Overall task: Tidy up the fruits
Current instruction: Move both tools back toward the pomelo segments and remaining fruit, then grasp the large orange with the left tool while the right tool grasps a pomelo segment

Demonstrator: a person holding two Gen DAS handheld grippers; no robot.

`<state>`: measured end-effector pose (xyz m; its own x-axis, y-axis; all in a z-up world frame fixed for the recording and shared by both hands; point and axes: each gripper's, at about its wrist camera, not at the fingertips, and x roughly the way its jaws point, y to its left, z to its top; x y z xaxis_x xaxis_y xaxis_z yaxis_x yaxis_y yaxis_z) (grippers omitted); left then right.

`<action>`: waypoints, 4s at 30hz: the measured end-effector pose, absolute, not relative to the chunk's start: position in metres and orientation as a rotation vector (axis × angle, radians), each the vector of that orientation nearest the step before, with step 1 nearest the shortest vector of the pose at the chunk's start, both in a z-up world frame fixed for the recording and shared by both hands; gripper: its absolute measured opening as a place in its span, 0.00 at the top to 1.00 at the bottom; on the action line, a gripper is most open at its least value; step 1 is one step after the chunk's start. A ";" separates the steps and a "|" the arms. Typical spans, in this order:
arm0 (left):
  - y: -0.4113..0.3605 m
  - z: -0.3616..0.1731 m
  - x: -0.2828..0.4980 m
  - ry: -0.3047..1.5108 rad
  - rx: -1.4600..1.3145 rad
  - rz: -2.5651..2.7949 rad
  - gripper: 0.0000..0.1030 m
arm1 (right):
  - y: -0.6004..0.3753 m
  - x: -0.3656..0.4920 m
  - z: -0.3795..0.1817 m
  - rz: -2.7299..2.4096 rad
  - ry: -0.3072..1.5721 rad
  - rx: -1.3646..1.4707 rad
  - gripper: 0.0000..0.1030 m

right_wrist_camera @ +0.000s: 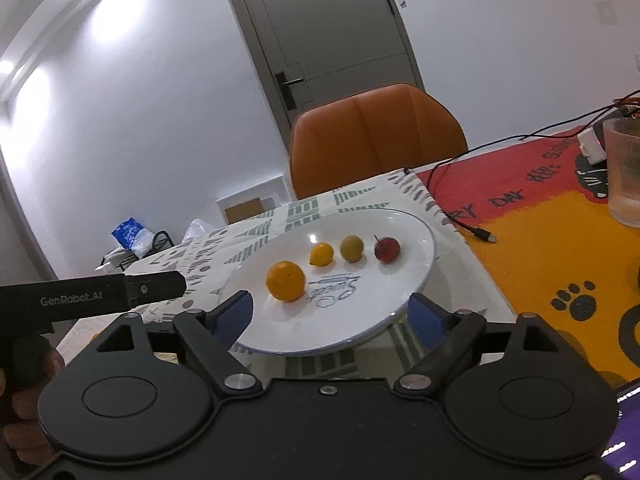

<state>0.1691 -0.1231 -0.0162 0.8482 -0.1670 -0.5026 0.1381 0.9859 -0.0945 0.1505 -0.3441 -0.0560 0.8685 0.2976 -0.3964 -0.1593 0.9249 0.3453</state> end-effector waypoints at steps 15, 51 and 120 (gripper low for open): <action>-0.080 -0.010 0.145 0.497 -0.099 -0.078 0.12 | -0.312 0.146 -0.049 0.294 0.435 0.301 0.00; 0.031 -0.017 0.106 0.472 -0.213 0.153 0.08 | -0.235 0.147 -0.051 0.459 0.499 0.219 0.00; 0.050 -0.075 0.158 0.614 -0.325 0.068 0.61 | -0.165 0.197 -0.084 0.575 0.655 0.075 0.63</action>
<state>0.1580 0.0500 -0.0749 0.8169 -0.0334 -0.5758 -0.1580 0.9472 -0.2792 0.1966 -0.1652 -0.0839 0.6438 0.5271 -0.5547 -0.4813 0.8425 0.2420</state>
